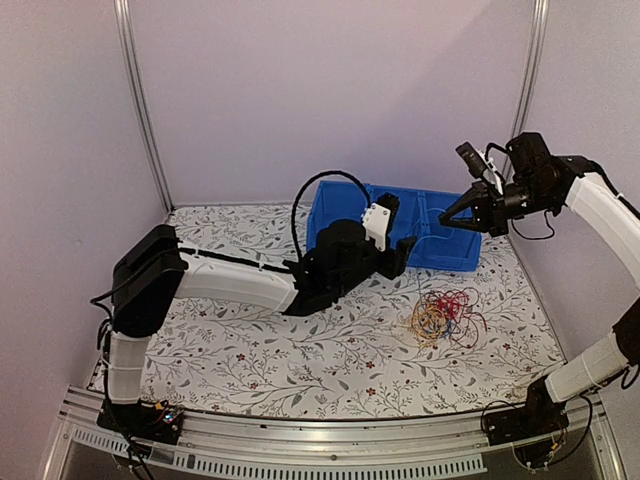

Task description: Untangle the cables

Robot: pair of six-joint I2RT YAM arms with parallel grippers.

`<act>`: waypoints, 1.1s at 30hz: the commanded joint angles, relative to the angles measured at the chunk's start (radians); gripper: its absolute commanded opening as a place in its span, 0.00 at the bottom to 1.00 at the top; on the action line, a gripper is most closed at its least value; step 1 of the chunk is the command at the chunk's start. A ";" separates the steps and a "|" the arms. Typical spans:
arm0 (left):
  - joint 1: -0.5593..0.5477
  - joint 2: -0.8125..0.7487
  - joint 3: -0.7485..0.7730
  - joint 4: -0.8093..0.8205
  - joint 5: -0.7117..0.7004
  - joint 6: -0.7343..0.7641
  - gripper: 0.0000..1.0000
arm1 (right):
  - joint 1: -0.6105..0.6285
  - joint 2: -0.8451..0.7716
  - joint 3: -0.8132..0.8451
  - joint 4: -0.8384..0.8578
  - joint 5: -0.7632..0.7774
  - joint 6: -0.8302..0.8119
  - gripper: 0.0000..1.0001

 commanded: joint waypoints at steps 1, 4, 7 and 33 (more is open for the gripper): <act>0.095 0.119 0.052 0.034 0.087 -0.107 0.54 | 0.003 0.015 0.325 -0.250 -0.095 -0.121 0.00; 0.128 0.172 0.035 0.001 0.099 -0.217 0.39 | -0.011 0.053 0.534 -0.270 -0.068 -0.151 0.00; 0.152 0.147 -0.096 0.067 0.098 -0.264 0.16 | -0.014 0.027 0.587 -0.128 -0.005 -0.003 0.00; 0.090 -0.409 -0.563 -0.288 0.044 -0.225 0.40 | -0.132 0.178 0.167 0.455 0.584 0.319 0.00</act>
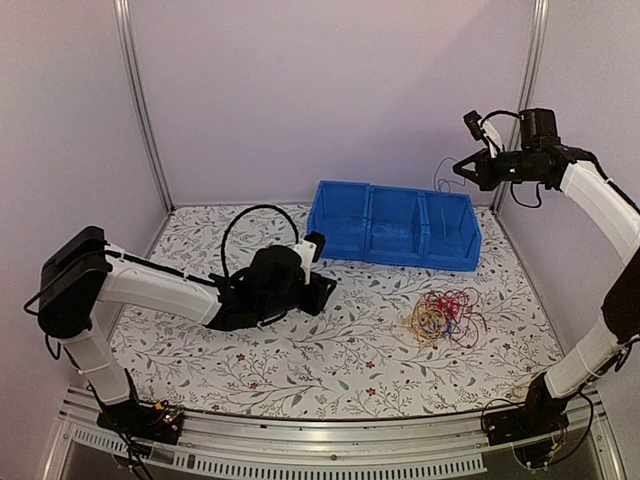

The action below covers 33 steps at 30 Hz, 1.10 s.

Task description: Untangle the cables

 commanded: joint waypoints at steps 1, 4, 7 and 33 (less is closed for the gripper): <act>-0.020 -0.062 -0.009 -0.073 -0.012 0.020 0.40 | -0.026 0.073 -0.019 0.083 0.094 0.015 0.00; -0.026 -0.068 -0.010 -0.074 -0.025 0.029 0.40 | -0.043 0.138 -0.009 0.100 0.117 0.012 0.00; -0.033 -0.062 -0.011 -0.074 -0.035 0.034 0.41 | -0.051 0.216 0.000 0.130 0.158 0.003 0.00; -0.077 0.173 0.261 -0.190 0.328 0.131 0.44 | -0.037 -0.056 -0.439 -0.008 -0.050 -0.261 0.36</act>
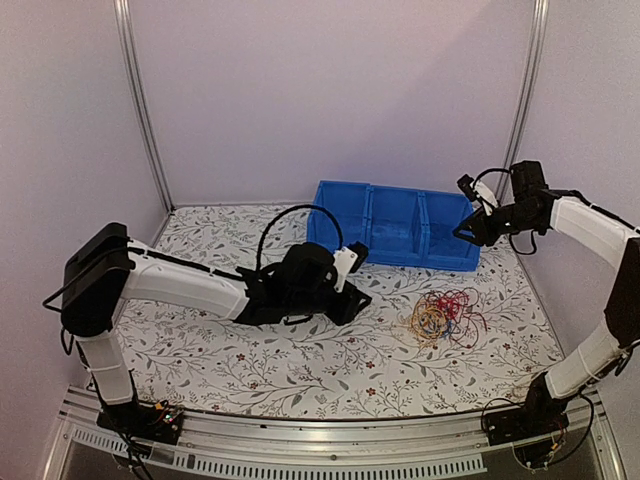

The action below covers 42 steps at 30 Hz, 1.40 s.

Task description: Untangle the cables

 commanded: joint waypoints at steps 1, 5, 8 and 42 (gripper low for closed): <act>-0.010 0.105 0.111 -0.056 0.178 0.040 0.44 | 0.025 -0.087 -0.125 -0.071 -0.111 -0.136 0.35; -0.010 0.189 0.204 -0.081 0.258 0.039 0.43 | 0.086 -0.126 -0.193 -0.078 -0.037 -0.176 0.30; -0.010 0.234 0.250 -0.081 0.320 0.032 0.37 | 0.102 -0.136 -0.224 -0.088 -0.051 -0.196 0.26; 0.042 0.644 0.651 -0.024 0.632 -0.287 0.35 | 0.150 -0.099 -0.380 0.063 -0.053 -0.152 0.12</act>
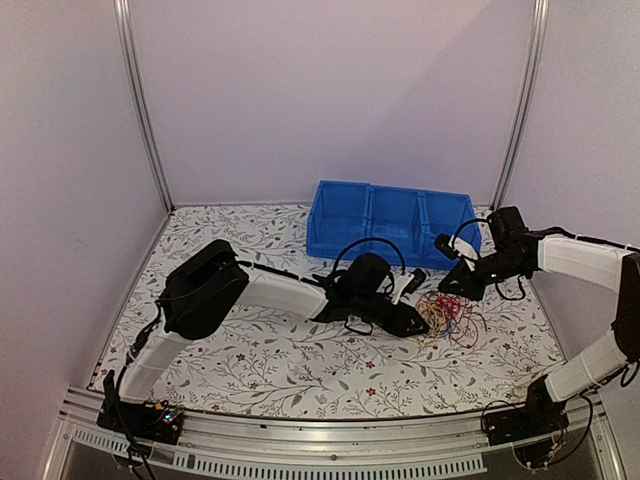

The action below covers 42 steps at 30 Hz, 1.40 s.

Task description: Untangle the cables

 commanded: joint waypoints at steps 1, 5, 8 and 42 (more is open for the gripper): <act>0.025 0.034 0.047 -0.012 -0.040 -0.078 0.34 | 0.005 0.010 -0.018 0.024 0.009 0.016 0.12; 0.039 0.041 0.046 -0.001 -0.061 -0.118 0.31 | 0.005 0.009 -0.020 0.030 0.013 0.016 0.12; 0.049 0.048 0.046 0.029 -0.058 -0.147 0.27 | 0.005 0.016 -0.017 0.033 0.013 0.016 0.12; 0.151 -0.236 0.026 -0.208 0.104 -0.007 0.00 | 0.033 -0.090 0.072 -0.093 -0.315 -0.125 0.71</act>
